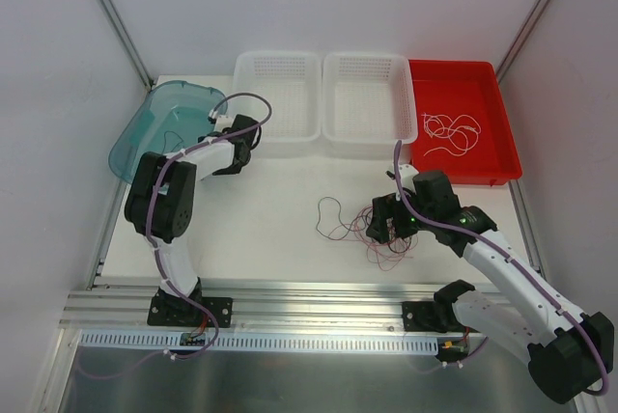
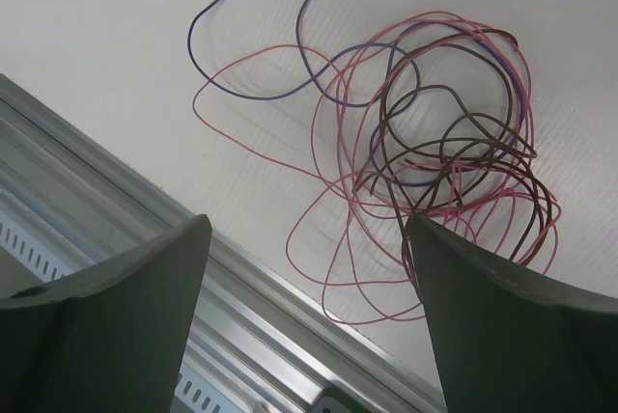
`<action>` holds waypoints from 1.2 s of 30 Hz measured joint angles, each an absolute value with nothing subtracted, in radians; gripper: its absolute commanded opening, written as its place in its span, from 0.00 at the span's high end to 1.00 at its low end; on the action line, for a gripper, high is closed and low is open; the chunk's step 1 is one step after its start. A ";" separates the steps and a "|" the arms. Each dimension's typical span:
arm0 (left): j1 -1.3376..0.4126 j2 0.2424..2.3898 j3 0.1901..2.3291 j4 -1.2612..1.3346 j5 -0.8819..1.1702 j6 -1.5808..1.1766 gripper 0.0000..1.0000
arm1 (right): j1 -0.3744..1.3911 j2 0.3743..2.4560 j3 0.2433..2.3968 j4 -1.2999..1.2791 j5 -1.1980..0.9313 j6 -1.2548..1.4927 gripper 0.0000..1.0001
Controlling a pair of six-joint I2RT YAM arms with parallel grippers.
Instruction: Untangle the cables
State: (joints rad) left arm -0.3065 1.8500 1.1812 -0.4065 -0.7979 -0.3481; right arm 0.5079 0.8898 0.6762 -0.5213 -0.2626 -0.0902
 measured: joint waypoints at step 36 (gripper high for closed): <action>-0.289 1.935 1.148 -0.319 -0.916 -0.271 1.00 | 0.511 0.888 0.673 -0.508 -0.263 -0.090 0.12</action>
State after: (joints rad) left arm -0.2893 1.9350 1.1481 -0.3191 -0.9157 -0.2714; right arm 0.5106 0.8875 0.6727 -0.5083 -0.2630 -0.0902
